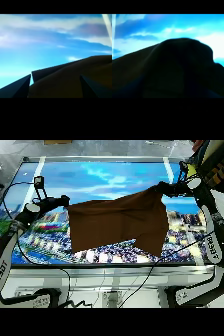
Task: Fold the clothes and pants, and hang the long-sleeved shirts on hangers.
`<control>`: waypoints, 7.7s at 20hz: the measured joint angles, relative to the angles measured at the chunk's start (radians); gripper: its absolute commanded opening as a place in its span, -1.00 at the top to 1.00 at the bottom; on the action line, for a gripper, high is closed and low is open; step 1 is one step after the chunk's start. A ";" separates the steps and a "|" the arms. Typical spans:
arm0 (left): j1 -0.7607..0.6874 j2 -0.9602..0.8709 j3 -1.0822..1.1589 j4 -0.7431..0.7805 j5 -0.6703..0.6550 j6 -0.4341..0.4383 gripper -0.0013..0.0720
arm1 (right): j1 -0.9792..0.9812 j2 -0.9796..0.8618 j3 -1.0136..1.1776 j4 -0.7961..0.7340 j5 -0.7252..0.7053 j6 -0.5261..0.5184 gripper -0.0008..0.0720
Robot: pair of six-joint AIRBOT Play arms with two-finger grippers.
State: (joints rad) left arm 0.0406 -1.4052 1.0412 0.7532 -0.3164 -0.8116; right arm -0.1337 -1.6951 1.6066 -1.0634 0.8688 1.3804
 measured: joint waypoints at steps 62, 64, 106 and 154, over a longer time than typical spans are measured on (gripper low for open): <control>0.032 0.189 -0.547 0.009 -0.558 -0.200 0.25 | -0.328 0.148 -0.489 0.146 0.212 -0.320 0.94; 0.027 0.188 -0.548 0.011 -0.518 -0.201 0.91 | -0.328 0.148 -0.489 0.147 0.226 -0.320 0.94; 0.262 0.514 0.214 -0.006 -0.478 -0.181 0.93 | -0.320 0.679 0.069 0.267 0.274 -0.162 0.95; 0.187 -0.086 0.217 0.356 -0.750 -0.301 0.93 | -0.117 0.022 -0.023 -0.326 0.485 -0.014 0.36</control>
State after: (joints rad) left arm 0.2272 -1.4910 1.2579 1.1091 -1.0668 -1.1126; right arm -0.2508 -1.6733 1.5833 -1.3891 1.3540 1.3659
